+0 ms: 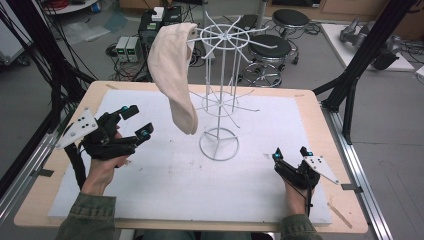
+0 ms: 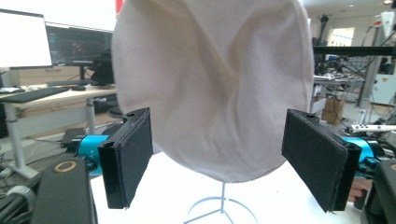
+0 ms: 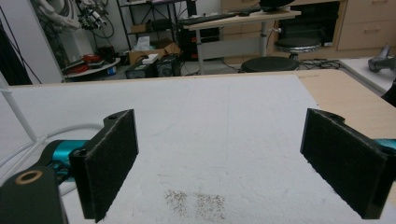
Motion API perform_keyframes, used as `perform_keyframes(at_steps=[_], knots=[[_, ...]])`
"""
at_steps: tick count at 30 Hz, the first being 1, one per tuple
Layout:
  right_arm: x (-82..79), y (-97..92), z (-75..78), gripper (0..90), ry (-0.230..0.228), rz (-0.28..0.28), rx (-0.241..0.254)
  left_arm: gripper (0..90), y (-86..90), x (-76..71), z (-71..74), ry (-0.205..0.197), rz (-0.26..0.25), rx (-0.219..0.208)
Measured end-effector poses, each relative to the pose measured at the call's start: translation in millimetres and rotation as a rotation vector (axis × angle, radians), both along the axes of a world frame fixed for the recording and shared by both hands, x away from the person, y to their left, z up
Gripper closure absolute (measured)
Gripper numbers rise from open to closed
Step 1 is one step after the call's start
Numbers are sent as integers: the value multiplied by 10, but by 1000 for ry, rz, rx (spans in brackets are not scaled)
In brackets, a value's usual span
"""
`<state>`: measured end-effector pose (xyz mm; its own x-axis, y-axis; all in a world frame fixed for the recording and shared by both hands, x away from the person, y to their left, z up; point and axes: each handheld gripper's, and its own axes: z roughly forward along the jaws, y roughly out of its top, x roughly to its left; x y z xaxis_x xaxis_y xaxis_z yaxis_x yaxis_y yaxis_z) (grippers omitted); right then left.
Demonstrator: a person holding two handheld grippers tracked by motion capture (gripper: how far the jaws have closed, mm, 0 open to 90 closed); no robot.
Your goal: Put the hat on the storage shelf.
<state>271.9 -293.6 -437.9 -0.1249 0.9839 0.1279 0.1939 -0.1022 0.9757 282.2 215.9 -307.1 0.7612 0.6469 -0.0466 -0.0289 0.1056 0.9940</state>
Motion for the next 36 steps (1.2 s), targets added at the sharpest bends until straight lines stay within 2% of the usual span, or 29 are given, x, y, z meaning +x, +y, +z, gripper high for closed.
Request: perform_keyframes(at_steps=[8, 16, 22, 28, 30, 32, 36], knots=[[-9, -10, -4, 102, 0, -3, 6, 245, 90, -71, -133, 16, 35, 8], [-11, -24, -6, 102, -4, -1, 6, 239, 235, -114, -316, 45, 107, 9], [-25, -15, -1, 102, 0, -1, 10, 234, 321, -151, -449, 65, 165, -8], [-40, -35, -1, 102, -3, -5, 19, 235, 376, -229, -590, 95, 209, 3], [-46, -37, 1, 102, -1, -6, 22, 252, 402, -244, -659, 103, 231, 11], [-52, -35, 2, 102, 1, -5, 26, 253, 430, -249, -733, 114, 253, -3], [-83, -49, 11, 102, -5, -11, 33, 254, 485, -233, -843, 136, 332, 9]])
